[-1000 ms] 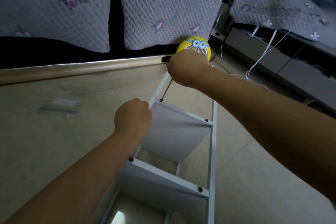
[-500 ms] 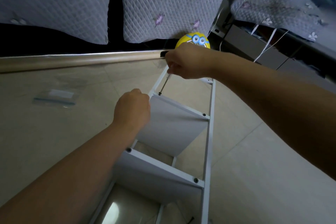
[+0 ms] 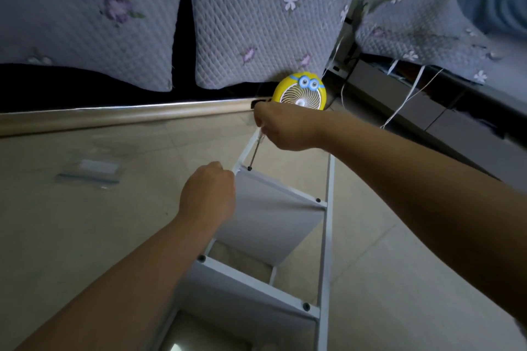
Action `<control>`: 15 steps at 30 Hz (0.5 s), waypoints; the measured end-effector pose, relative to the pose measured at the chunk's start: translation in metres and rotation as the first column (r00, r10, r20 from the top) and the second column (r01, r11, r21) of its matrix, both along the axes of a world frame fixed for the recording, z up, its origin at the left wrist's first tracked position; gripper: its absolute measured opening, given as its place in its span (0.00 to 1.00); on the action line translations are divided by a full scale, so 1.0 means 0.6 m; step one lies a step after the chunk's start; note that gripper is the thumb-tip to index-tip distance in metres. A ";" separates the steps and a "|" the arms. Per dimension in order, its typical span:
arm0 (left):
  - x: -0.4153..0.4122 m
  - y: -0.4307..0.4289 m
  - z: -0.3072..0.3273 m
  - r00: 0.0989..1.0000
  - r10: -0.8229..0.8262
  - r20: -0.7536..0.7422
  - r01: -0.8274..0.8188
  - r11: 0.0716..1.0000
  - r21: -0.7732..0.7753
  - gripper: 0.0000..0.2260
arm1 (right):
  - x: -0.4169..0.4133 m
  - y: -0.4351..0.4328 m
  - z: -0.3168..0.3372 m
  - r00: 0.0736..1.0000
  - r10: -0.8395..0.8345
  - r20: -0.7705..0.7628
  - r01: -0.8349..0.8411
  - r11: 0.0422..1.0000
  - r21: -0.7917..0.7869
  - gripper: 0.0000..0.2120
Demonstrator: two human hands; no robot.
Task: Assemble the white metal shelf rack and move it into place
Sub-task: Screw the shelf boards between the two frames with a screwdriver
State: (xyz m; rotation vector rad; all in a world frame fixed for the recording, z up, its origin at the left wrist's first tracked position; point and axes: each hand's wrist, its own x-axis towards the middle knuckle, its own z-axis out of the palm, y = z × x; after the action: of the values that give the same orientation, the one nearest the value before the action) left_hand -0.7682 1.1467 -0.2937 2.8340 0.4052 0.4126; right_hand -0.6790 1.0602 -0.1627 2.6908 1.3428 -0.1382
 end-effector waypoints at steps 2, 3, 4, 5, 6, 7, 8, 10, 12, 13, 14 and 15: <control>-0.001 0.001 0.001 1.000 0.001 0.002 -0.001 1.000 -0.009 0.12 | -0.003 -0.004 0.009 0.999 0.030 0.013 -0.029 1.000 -0.006 0.11; 0.000 0.001 0.001 1.000 0.000 0.002 0.000 1.000 -0.009 0.12 | -0.003 -0.007 0.014 0.999 0.040 0.023 -0.040 0.999 -0.017 0.10; -0.001 0.001 0.000 1.000 0.001 0.002 -0.001 1.000 -0.006 0.12 | -0.006 -0.009 0.019 0.999 0.045 0.021 -0.044 0.999 -0.025 0.09; 0.000 0.002 -0.002 1.000 0.001 0.004 -0.001 1.000 -0.002 0.12 | -0.008 -0.010 0.021 0.999 0.050 0.020 -0.049 0.998 -0.030 0.08; 0.000 0.002 -0.003 1.000 0.001 0.008 -0.001 1.000 0.000 0.11 | -0.008 -0.008 0.020 0.998 0.060 0.036 -0.059 0.998 -0.031 0.10; 0.000 0.002 -0.005 1.000 0.002 0.014 -0.002 1.000 0.000 0.11 | -0.007 -0.006 0.016 0.994 0.074 0.076 -0.072 0.997 -0.029 0.13; 0.000 0.002 -0.005 1.000 0.003 0.022 -0.003 1.000 -0.003 0.11 | -0.006 -0.004 0.012 0.988 0.083 0.130 -0.079 0.996 -0.030 0.16; -0.001 0.000 -0.004 0.999 0.000 0.037 0.001 1.000 -0.013 0.11 | -0.005 0.001 0.003 0.975 0.071 0.211 -0.067 0.997 -0.025 0.19; -0.001 -0.001 -0.003 0.999 0.000 0.045 0.001 1.000 -0.017 0.11 | -0.004 0.001 -0.004 0.974 -0.003 0.226 0.007 1.000 -0.016 0.20; -0.001 -0.001 -0.003 0.999 0.000 0.044 0.000 1.000 -0.014 0.11 | -0.003 0.000 -0.007 0.972 -0.037 0.232 0.042 0.999 -0.017 0.21; -0.002 -0.001 -0.003 0.999 0.000 0.041 0.001 1.000 -0.007 0.11 | -0.002 -0.003 -0.008 0.972 -0.050 0.229 0.056 0.998 -0.021 0.20; -0.002 -0.001 -0.004 0.999 -0.002 0.040 0.002 1.000 -0.001 0.11 | 0.000 -0.006 -0.011 0.978 -0.047 0.202 0.049 0.999 -0.005 0.18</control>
State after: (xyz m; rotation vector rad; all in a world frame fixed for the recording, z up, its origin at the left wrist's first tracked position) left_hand -0.7697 1.1463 -0.2963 2.8199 0.3941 0.4678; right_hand -0.6791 1.0563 -0.1690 2.6459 1.2143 0.1213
